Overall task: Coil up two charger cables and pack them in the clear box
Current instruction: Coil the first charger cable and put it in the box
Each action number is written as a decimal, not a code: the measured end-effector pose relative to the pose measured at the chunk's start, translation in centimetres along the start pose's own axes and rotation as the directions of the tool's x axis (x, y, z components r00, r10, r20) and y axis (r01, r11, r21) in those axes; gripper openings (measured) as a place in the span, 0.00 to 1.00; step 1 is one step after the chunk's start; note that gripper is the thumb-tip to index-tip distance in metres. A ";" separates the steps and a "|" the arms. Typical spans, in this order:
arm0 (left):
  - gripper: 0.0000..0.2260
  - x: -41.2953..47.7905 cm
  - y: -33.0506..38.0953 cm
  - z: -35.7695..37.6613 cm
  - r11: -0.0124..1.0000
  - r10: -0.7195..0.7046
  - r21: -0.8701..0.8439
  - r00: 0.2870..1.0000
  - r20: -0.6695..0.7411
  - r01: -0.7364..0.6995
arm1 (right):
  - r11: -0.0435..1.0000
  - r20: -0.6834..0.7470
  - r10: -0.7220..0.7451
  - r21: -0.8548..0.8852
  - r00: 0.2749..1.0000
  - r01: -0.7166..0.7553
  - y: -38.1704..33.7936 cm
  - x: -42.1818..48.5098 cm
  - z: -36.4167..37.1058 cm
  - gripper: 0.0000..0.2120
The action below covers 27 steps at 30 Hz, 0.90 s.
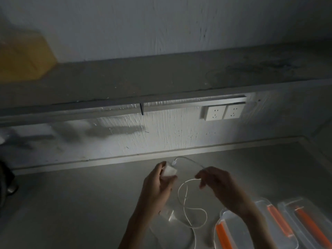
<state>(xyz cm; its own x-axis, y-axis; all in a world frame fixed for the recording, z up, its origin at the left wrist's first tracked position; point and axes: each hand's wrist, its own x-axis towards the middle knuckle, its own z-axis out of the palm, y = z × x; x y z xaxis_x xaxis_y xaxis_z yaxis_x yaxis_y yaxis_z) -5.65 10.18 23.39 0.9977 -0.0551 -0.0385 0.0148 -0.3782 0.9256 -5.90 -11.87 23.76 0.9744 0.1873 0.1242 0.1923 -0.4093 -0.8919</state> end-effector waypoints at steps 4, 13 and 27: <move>0.10 -3.0 2.9 -2.3 0.957 0.019 -0.278 0.936 0.353 0.086 | 0.974 -0.156 -0.210 0.056 0.965 0.221 -2.8 2.5 -2.6 0.10; 0.12 -2.6 6.0 -0.3 0.724 -0.101 -0.664 0.981 0.166 0.187 | 0.999 0.337 -0.009 -0.034 0.941 0.021 1.8 0.5 5.8 0.21; 0.12 -1.9 4.3 2.6 0.811 -0.216 -0.584 0.948 -0.235 0.040 | 0.986 0.332 -0.060 -0.129 0.941 0.109 3.9 -8.4 4.1 0.12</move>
<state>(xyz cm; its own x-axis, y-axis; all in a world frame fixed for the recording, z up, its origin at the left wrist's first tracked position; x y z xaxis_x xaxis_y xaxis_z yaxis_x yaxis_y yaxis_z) -7.67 6.22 26.48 0.9579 0.2461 -0.1479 0.0903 0.2308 0.9688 -13.76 -11.37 17.47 0.8669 0.4978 0.0262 0.3107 -0.4986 -0.8092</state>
